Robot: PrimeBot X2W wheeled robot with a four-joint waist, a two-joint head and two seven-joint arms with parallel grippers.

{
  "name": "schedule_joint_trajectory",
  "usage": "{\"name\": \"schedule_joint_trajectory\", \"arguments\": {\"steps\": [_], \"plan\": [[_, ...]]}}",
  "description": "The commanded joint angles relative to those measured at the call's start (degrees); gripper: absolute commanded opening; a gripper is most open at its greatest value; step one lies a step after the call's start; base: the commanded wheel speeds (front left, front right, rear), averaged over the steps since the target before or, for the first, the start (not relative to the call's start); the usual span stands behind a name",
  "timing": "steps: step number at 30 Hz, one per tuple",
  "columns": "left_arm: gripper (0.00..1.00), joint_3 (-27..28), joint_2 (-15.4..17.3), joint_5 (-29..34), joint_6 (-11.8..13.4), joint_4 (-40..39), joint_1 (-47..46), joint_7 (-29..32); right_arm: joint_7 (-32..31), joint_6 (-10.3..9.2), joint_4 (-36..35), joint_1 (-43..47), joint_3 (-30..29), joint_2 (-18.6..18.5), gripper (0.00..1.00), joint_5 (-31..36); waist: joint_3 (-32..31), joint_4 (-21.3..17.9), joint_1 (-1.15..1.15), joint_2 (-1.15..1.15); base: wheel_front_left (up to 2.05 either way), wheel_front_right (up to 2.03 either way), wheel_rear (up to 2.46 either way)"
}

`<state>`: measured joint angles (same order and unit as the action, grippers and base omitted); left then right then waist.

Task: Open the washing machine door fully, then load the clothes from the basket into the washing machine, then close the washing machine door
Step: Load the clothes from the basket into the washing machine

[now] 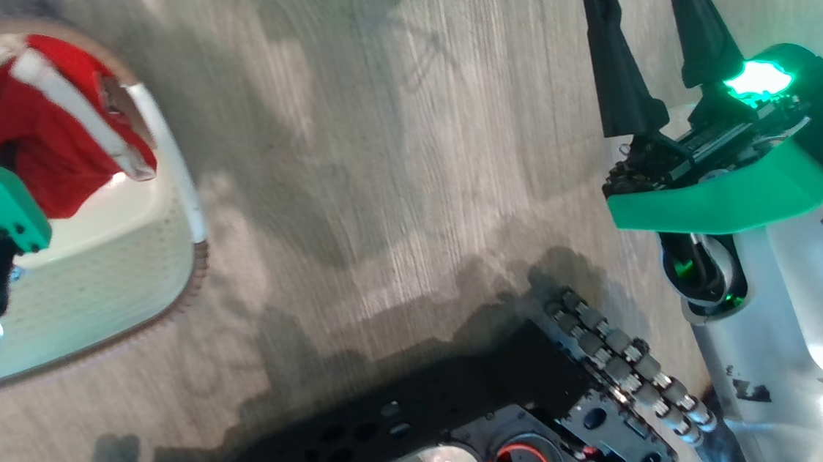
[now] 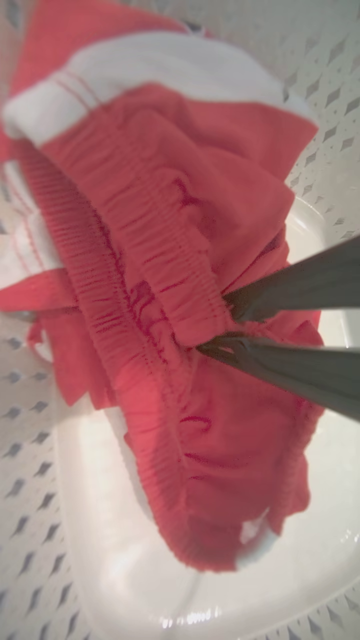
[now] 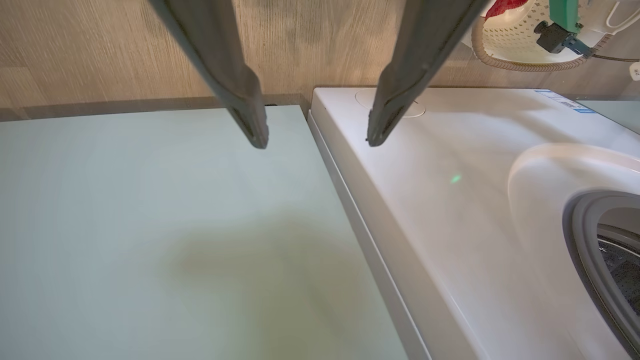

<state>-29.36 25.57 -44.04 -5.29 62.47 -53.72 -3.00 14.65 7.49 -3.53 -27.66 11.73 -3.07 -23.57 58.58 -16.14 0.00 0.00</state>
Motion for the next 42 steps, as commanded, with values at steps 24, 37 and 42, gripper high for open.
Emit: {"name": "schedule_joint_trajectory", "arguments": {"steps": [24, 37, 42], "plan": [[0.00, 6.46, -6.52, 2.45, 7.78, -20.66, 17.73, -11.97, -1.10, 0.00, 4.01, 8.77, -3.89, 0.19, 1.00, 9.05, -26.28, 14.37, 0.00, 0.00, 0.00, 0.00, 0.00], [0.00, 14.05, -5.55, 10.65, 13.29, -42.25, 28.59, -11.99, -4.22, 0.00, 4.46, 13.90, -4.93, 0.19, 1.00, 8.92, -38.17, 15.41, 0.00, 0.00, 0.00, 0.00, 0.00], [0.00, 15.36, -5.23, 13.37, 14.60, -48.94, 31.69, -11.99, -5.02, 0.00, 4.49, 15.75, -5.60, 0.19, 1.00, 8.82, -41.97, 15.67, 0.00, 0.00, 0.00, 0.00, 0.00]]}}
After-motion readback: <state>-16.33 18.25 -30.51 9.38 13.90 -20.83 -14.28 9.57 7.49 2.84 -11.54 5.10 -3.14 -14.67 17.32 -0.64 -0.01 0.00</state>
